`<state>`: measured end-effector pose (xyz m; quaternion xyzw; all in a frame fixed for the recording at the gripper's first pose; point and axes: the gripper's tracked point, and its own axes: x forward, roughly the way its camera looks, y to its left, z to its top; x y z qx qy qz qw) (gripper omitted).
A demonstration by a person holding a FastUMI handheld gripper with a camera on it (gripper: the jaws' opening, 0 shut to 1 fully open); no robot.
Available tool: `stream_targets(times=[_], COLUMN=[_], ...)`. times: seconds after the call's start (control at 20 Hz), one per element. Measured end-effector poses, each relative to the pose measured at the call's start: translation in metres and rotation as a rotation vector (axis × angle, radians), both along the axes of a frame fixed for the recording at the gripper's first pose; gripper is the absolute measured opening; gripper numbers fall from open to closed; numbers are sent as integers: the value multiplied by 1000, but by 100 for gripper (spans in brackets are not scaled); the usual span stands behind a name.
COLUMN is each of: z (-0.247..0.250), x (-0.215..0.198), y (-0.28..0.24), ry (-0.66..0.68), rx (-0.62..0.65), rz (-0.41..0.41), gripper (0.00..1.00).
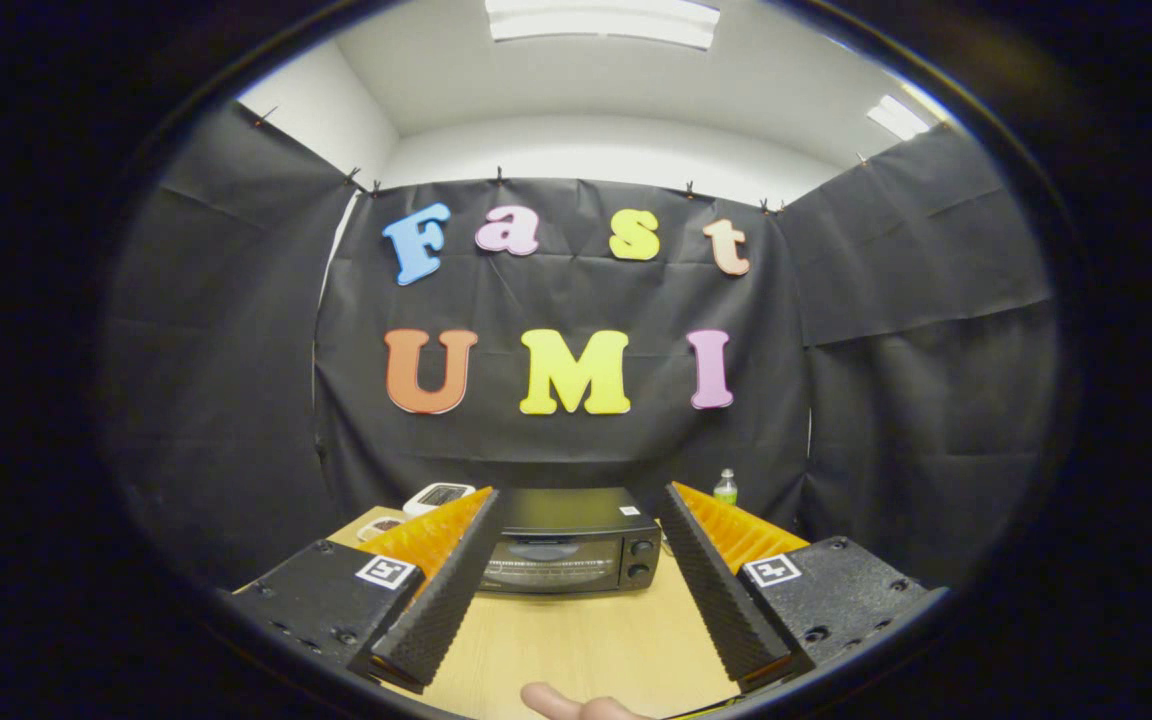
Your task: Open the toaster oven, put the food inside, and close the toaster oven door.
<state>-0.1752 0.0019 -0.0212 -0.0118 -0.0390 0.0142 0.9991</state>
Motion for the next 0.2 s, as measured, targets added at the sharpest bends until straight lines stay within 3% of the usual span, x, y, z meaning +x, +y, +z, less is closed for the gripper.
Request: stream_targets(times=[0.2], z=[-10], x=[3], y=[3], ry=[28], rx=[2], rz=[22], gripper=[100])
